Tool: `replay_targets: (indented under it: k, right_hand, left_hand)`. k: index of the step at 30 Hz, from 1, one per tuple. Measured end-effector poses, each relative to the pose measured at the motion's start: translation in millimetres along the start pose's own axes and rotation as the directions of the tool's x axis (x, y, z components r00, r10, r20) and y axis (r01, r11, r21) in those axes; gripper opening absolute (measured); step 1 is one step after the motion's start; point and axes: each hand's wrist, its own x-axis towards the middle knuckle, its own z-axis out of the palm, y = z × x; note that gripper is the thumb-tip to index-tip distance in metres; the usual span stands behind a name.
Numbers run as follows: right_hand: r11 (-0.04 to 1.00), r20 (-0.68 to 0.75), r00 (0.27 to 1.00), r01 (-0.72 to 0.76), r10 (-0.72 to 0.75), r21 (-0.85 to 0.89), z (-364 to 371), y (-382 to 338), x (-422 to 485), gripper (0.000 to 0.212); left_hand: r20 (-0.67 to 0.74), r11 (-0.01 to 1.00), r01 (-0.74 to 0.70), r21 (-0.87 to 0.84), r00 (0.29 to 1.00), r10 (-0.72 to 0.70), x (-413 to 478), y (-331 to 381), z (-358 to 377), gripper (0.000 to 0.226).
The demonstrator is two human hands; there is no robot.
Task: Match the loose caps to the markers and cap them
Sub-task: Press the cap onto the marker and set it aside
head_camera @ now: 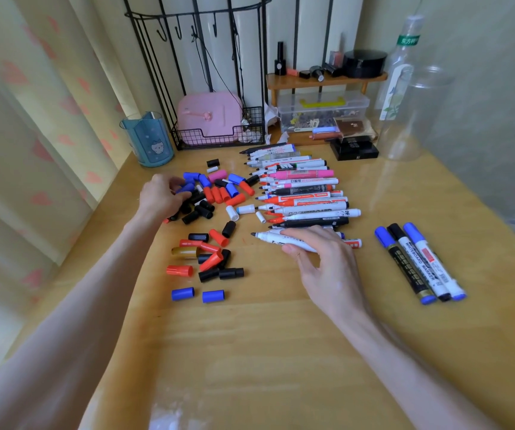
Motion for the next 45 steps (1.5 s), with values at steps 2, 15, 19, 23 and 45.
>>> replay_targets:
  k: [2, 15, 19, 23, 45]
  right_hand:
    - [1.0, -0.001, 1.0, 0.002, -0.002, -0.001, 0, 0, 0, 0.026]
    - [0.999, 0.025, 0.999, 0.03, -0.031, 0.035, 1, -3, -1, 0.026]
    - [0.996, 0.06, 0.997, 0.051, -0.055, 0.07, -4, -4, 1, 0.026]
    - [0.992, 0.107, 0.988, 0.107, -0.115, 0.073, -9, -6, 3, 0.027]
    - [0.978, 0.078, 0.976, 0.2, -0.204, 0.052, 0, -25, -15, 0.022]
  left_hand:
    - [-0.035, 1.0, -0.023, -0.019, 0.999, 0.022, -4, 1, -2, 0.038]
    - [0.019, 0.807, -0.472, -0.355, 0.859, 0.511, -139, 15, -27, 0.022]
    - [0.06, 0.803, -0.406, -0.436, 0.878, 0.476, -172, 12, -23, 0.017]
    - [0.065, 0.783, -0.388, -0.486, 0.877, 0.475, -188, 8, -20, 0.019]
    - [-0.096, 0.747, -0.589, -0.308, 0.801, 0.591, -205, 24, -7, 0.016]
